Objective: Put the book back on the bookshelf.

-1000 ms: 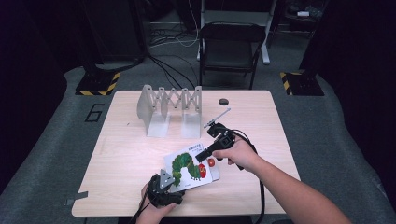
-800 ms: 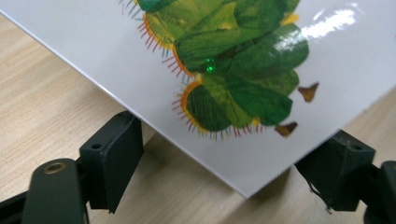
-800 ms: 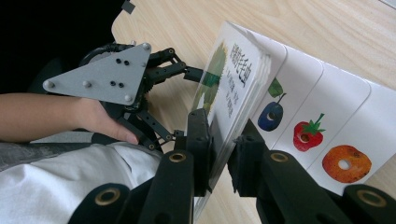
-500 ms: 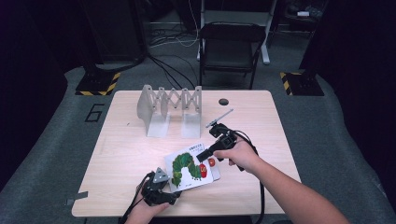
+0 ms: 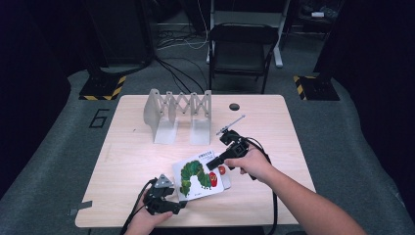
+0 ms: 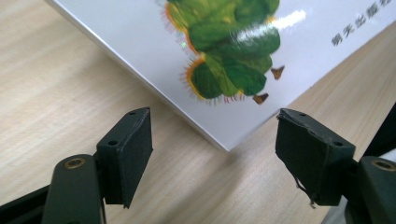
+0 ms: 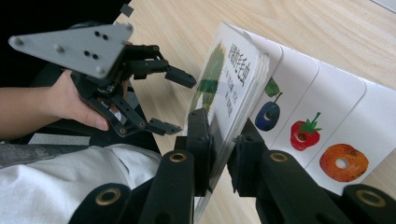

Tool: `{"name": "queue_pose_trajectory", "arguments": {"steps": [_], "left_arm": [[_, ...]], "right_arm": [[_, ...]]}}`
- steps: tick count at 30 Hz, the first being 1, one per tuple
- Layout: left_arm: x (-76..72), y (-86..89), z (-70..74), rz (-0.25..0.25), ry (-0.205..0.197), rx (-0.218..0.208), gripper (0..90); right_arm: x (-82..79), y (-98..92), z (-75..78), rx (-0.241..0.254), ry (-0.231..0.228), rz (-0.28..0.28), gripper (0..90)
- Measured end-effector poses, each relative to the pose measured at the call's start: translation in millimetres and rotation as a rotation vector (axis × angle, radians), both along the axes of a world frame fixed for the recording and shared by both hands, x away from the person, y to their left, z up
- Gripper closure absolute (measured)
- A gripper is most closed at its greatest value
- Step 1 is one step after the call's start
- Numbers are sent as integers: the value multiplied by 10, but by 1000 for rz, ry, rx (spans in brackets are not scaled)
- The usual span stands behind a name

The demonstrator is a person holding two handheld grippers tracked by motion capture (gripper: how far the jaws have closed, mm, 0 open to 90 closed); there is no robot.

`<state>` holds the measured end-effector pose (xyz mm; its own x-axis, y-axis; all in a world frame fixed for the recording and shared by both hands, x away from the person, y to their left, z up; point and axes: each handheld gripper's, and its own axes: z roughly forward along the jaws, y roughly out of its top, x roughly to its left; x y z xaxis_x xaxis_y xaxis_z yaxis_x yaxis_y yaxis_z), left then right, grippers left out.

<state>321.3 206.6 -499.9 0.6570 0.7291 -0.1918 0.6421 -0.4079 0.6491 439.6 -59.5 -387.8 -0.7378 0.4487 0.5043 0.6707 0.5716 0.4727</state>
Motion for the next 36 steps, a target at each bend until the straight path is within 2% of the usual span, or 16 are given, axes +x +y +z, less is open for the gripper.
{"name": "queue_pose_trajectory", "arguments": {"steps": [4,9,13,15,18,20,22,25,27,33,36], "left_arm": [[40,61,34,30,-11,-27,274],[140,92,34,73,-10,-59,269],[223,86,44,57,-29,-39,262],[264,85,57,56,-27,-63,243],[324,98,89,49,-27,-76,241],[357,87,101,42,-24,-87,240],[391,70,108,42,-24,-84,222],[444,72,107,38,-14,-98,209],[471,84,105,27,13,-111,209],[561,104,68,16,54,-157,175],[616,118,58,18,69,-189,166]], "right_arm": [[-10,-7,-2,0,12,-10,807],[-14,-6,-1,2,2,-2,805],[-10,-12,-4,1,-4,5,804],[-9,-16,-14,6,-16,9,803],[-5,-32,-31,15,-24,21,801],[-3,-49,-42,13,-9,12,801],[19,-64,-67,22,-23,27,800],[24,-89,-79,21,-3,16,799],[28,-99,-86,26,-7,18,798],[40,-117,-102,34,-28,43,796],[43,-128,-110,32,-15,34,795]]}}
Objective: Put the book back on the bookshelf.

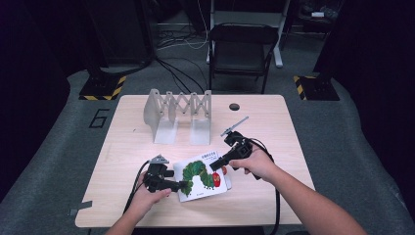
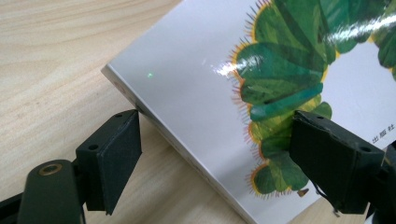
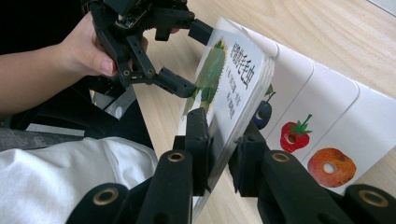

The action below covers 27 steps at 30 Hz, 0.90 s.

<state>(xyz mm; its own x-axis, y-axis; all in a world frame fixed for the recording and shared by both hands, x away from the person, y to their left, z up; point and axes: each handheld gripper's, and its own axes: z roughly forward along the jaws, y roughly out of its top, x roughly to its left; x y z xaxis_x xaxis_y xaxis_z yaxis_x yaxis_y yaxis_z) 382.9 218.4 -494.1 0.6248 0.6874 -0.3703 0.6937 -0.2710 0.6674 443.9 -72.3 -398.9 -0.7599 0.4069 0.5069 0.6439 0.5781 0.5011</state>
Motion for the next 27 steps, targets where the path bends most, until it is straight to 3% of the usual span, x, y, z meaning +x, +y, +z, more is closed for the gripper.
{"name": "queue_pose_trajectory", "arguments": {"steps": [5,12,14,15,22,27], "left_arm": [[73,-9,12,-5,5,-6,142],[150,0,-15,-14,47,-62,118],[164,3,-17,-6,41,-68,118],[164,1,-14,-4,44,-72,120],[164,42,58,17,35,-67,223],[168,56,154,30,2,-46,282]], "right_arm": [[19,-19,-20,1,-5,15,792],[23,-31,-23,8,-7,12,789],[31,-33,-39,21,-19,19,789],[18,-39,-33,14,-2,7,789],[30,-99,-70,26,-16,7,792],[25,-131,-53,35,-28,6,804]]}}
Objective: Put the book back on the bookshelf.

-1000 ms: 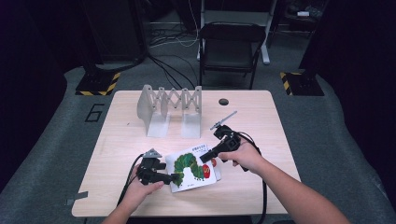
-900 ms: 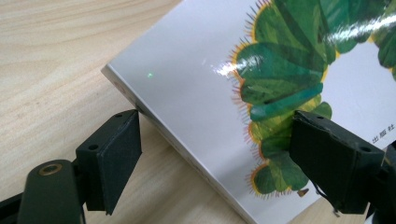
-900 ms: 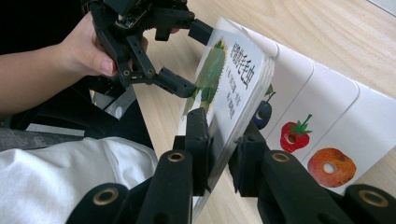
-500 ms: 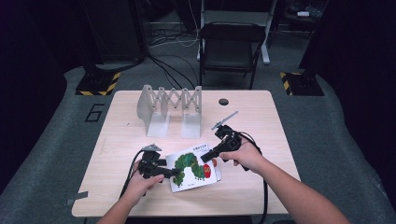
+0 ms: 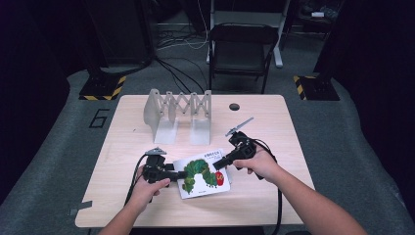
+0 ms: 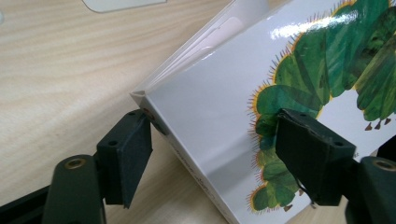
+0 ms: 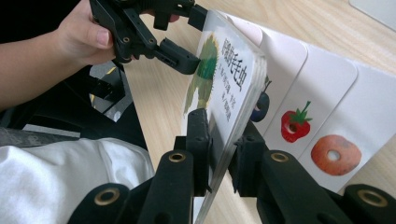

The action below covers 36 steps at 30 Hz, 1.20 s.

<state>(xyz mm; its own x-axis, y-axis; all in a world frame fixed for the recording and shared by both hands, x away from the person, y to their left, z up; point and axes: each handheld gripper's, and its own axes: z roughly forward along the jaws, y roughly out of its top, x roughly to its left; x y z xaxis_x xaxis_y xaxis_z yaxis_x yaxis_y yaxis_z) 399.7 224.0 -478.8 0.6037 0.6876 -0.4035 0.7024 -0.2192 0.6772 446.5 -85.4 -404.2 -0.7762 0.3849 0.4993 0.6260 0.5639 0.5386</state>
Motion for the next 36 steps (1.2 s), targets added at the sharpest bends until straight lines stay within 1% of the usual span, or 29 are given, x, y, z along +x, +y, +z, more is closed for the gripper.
{"name": "queue_pose_trajectory", "arguments": {"steps": [1,2,3,4,5,7,8,11,13,14,15,16,17,18,19,20,21,22,24,25,27,28,30,31,33,34,35,36], "left_arm": [[2,10,16,1,-12,8,294],[1,20,35,6,-17,8,312],[-2,25,46,10,-17,6,329],[1,36,60,9,-28,13,342],[-4,41,75,13,-29,12,358],[-8,53,111,23,-46,19,380],[-11,55,127,24,-44,17,385],[-17,63,192,33,-80,34,404],[-21,69,227,32,-85,33,413],[-25,68,248,35,-98,36,418],[-29,67,268,32,-100,39,423],[-35,59,276,40,-110,47,423],[-37,63,294,32,-111,56,423],[-42,63,301,35,-119,59,423],[-47,69,310,32,-111,56,423],[-49,74,316,28,-114,56,425],[-49,81,321,21,-123,62,431],[-60,81,332,22,-121,59,435],[-66,83,340,18,-128,58,436],[-69,84,344,16,-133,58,436],[-78,90,355,11,-136,58,436],[-83,95,358,8,-145,61,436],[-100,106,373,2,-145,62,436],[-110,108,378,4,-149,62,436],[-133,114,387,-4,-151,66,434],[-139,120,388,-11,-157,69,432],[-152,114,389,-7,-148,59,430],[-153,121,391,-17,-158,68,429]], "right_arm": [[-2,-4,4,0,1,-2,806],[5,-12,-3,1,-19,1,807],[2,-17,4,-7,-15,-3,808],[5,-20,-2,-5,-20,-3,809],[0,-25,2,-10,-12,-11,811],[10,-30,-14,-6,-30,-6,813],[11,-32,-19,-8,-38,-9,817],[3,-28,-20,-15,-44,-12,819],[-5,-24,-24,-27,-66,3,818],[-15,-16,-24,-39,-68,7,817],[-23,-2,-29,-51,-76,16,817],[-32,13,-41,-57,-88,20,814],[-47,23,-38,-70,-82,14,812],[-39,26,-51,-73,-102,28,810],[-44,33,-61,-77,-104,26,806],[-45,36,-61,-80,-101,28,804],[-37,34,-72,-87,-115,36,799],[-35,34,-82,-93,-127,38,795],[-30,37,-101,-106,-132,42,785],[-43,46,-105,-114,-114,21,781],[-33,51,-127,-118,-127,25,774],[-23,50,-131,-131,-135,37,771],[-21,59,-152,-137,-139,41,763],[-22,67,-162,-141,-149,39,759],[-31,79,-174,-158,-151,34,745],[-19,82,-183,-162,-169,45,737],[-15,84,-192,-163,-176,45,730],[-18,91,-195,-165,-175,31,724]]}}
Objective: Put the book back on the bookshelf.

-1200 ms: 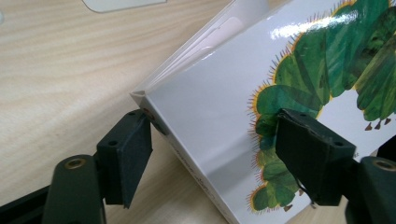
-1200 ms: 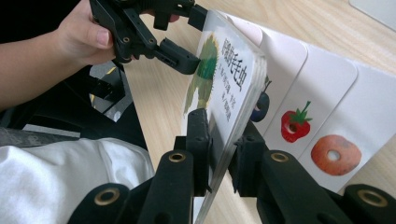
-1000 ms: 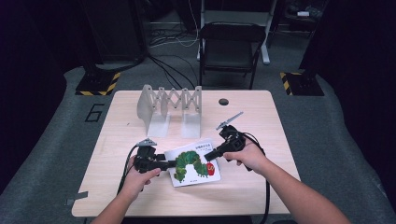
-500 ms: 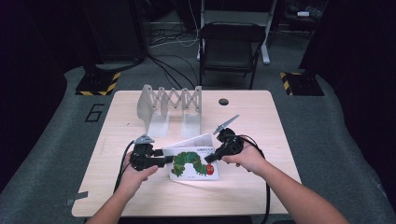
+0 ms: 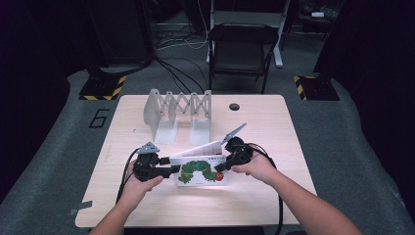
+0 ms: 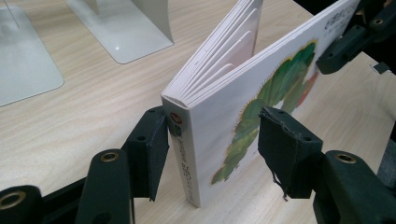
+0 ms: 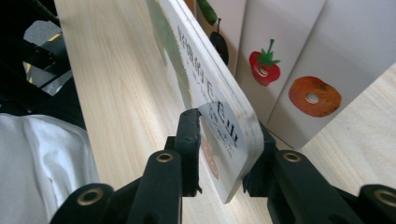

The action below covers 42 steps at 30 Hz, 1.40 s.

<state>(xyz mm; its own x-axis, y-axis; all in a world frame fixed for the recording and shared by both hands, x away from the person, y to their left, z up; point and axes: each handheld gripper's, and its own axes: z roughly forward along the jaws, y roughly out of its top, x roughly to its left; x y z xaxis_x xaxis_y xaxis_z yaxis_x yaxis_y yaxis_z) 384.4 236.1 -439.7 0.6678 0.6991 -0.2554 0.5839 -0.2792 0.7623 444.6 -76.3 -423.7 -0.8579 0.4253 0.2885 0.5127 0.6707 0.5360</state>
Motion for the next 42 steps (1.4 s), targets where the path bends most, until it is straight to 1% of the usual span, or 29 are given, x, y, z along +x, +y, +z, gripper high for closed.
{"name": "queue_pose_trajectory", "arguments": {"steps": [1,3,4,5,6,9,10,12,13,14,17,18,19,22,24,25,26,27,31,32,33,34,35,36,37,39,40,41,42], "left_arm": [[-10,-9,-1,5,0,-8,429],[-28,-16,4,0,-4,2,429],[-26,-12,8,-13,-13,14,429],[-47,-27,13,-5,-7,15,429],[-48,-28,16,-14,-22,29,430],[-76,-49,28,-14,-36,51,441],[-76,-46,33,-23,-44,62,444],[-91,-53,37,-26,-41,59,448],[-94,-47,44,-38,-43,66,448],[-107,-57,40,-29,-46,57,447],[-118,-45,52,-58,-47,63,443],[-132,-53,53,-53,-42,55,442],[-140,-55,54,-56,-41,53,441],[-157,-54,62,-74,-55,65,440],[-181,-65,65,-68,-55,57,440],[-184,-60,71,-78,-60,58,440],[-195,-68,71,-75,-60,46,440],[-201,-65,81,-85,-61,49,440],[-231,-88,103,-102,-64,50,440],[-237,-96,111,-113,-62,54,439],[-244,-106,113,-113,-58,50,439],[-248,-114,123,-118,-59,57,439],[-248,-119,127,-122,-64,62,433],[-245,-127,128,-120,-68,67,432],[-240,-133,132,-125,-59,67,427],[-230,-158,133,-127,-55,72,404],[-226,-176,136,-128,-46,71,384],[-223,-189,138,-126,-48,74,353],[-217,-204,136,-137,-56,77,344]], "right_arm": [[3,-3,-5,-2,-4,1,719],[3,-5,-17,-8,-13,2,708],[-5,-4,-22,-9,-17,-6,705],[-1,-4,-25,-12,-24,2,702],[-6,-4,-26,-22,-31,4,696],[-19,0,-34,-34,-46,1,686],[-19,-2,-38,-35,-50,2,684],[-26,-3,-52,-30,-54,-6,678],[-38,-5,-56,-30,-44,-16,675],[-31,-13,-66,-28,-55,-7,672],[-29,-27,-83,-23,-48,-9,662],[-24,-31,-90,-20,-53,-4,659],[-28,-32,-91,-25,-47,-9,655],[-30,-29,-102,-32,-57,-16,641],[-28,-31,-109,-31,-62,-9,633],[-33,-32,-108,-35,-60,-13,629],[-51,-29,-109,-38,-51,-36,625],[-42,-35,-121,-34,-70,-26,621],[-49,-49,-137,-30,-69,-40,606],[-34,-61,-140,-25,-76,-27,602],[-29,-71,-139,-24,-74,-29,596],[-30,-72,-143,-21,-78,-37,593],[-31,-77,-143,-18,-73,-40,593],[-46,-77,-138,-19,-57,-54,592],[-34,-84,-139,-19,-69,-42,592],[-32,-90,-136,-22,-68,-37,591],[-32,-90,-138,-20,-71,-40,590],[-30,-93,-137,-24,-69,-38,588],[-25,-95,-138,-22,-74,-35,588]]}}
